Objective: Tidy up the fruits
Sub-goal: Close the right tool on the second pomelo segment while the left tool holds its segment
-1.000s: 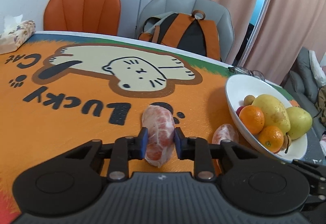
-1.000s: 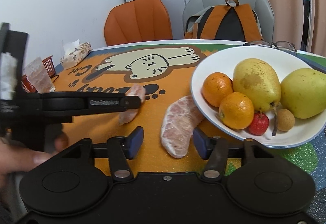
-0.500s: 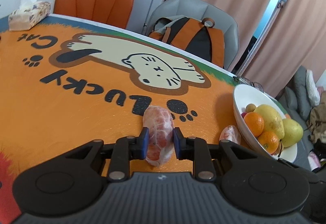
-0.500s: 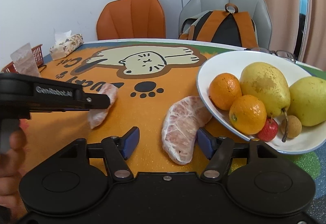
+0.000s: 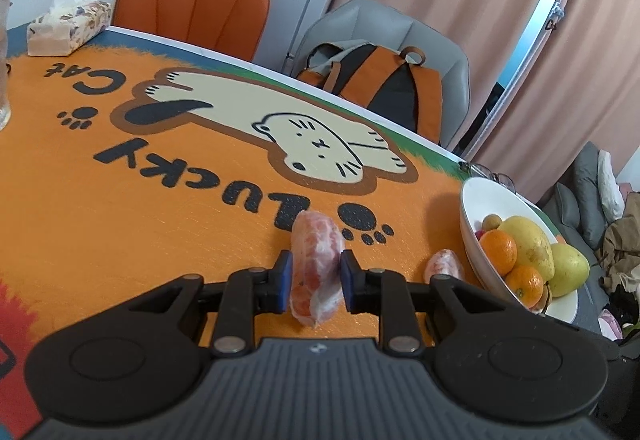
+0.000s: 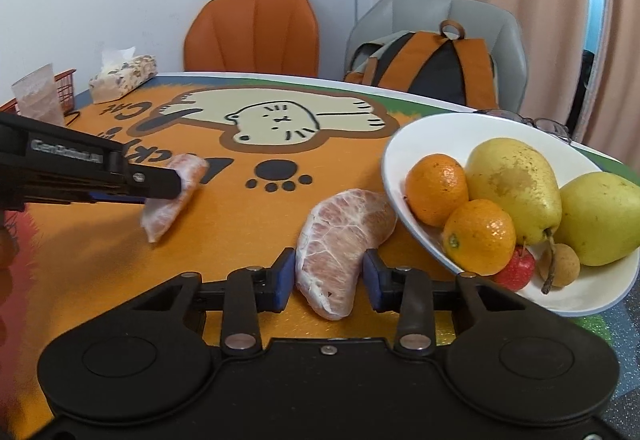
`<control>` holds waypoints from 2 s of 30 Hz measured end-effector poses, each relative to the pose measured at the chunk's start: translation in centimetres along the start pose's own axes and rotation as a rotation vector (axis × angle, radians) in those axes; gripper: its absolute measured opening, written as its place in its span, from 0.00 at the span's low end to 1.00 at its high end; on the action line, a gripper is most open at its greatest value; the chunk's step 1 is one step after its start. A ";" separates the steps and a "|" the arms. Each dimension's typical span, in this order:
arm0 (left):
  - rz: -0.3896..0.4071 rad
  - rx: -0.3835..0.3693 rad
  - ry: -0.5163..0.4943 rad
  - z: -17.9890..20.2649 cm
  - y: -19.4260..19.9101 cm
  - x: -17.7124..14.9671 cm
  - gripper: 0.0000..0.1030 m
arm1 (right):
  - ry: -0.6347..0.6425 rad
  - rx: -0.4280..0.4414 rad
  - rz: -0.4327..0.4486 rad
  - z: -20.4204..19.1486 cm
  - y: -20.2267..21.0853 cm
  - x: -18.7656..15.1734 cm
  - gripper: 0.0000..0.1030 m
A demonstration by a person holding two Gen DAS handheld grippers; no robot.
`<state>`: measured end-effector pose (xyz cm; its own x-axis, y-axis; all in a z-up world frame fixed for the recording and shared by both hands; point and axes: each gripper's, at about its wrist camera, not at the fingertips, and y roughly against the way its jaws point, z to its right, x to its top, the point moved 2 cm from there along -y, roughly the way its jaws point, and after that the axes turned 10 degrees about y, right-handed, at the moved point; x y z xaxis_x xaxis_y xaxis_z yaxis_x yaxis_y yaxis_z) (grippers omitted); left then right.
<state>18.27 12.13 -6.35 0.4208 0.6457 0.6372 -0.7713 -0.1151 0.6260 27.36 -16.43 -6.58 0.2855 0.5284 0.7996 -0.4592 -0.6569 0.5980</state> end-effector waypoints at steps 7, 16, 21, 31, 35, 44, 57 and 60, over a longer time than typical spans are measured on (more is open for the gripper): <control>-0.012 0.006 -0.024 0.4 -0.8 -0.7 0.27 | 0.031 0.099 -0.014 -0.4 0.9 -0.1 0.35; -0.013 0.021 -0.038 0.5 -1.6 -0.8 0.35 | 0.042 0.090 -0.017 -0.7 0.8 -0.2 0.46; -0.008 0.019 -0.038 0.5 -1.9 -0.6 0.37 | 0.054 0.044 0.001 -1.3 0.3 -0.2 0.48; 0.016 0.081 -0.082 1.9 -2.8 -0.6 0.38 | 0.013 0.044 0.000 -0.8 0.0 0.1 0.45; 0.026 0.103 -0.101 2.2 -2.9 -0.8 0.37 | 0.025 0.030 0.002 -1.0 0.0 0.1 0.42; 0.023 0.088 -0.106 2.0 -1.4 -2.0 0.35 | -0.058 0.088 0.031 0.5 1.1 0.4 0.28; 0.037 0.070 -0.091 1.7 1.1 -2.5 0.22 | -0.116 0.136 0.051 1.2 2.0 0.6 0.22; 0.038 0.061 -0.074 1.4 1.5 -2.3 0.19 | -0.145 0.149 0.062 1.8 2.4 0.6 0.21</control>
<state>16.86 9.46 -6.26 0.4274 0.5826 0.6913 -0.7578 -0.1862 0.6254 27.94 -18.64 -4.61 0.3833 0.4088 0.8282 -0.3528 -0.7639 0.5403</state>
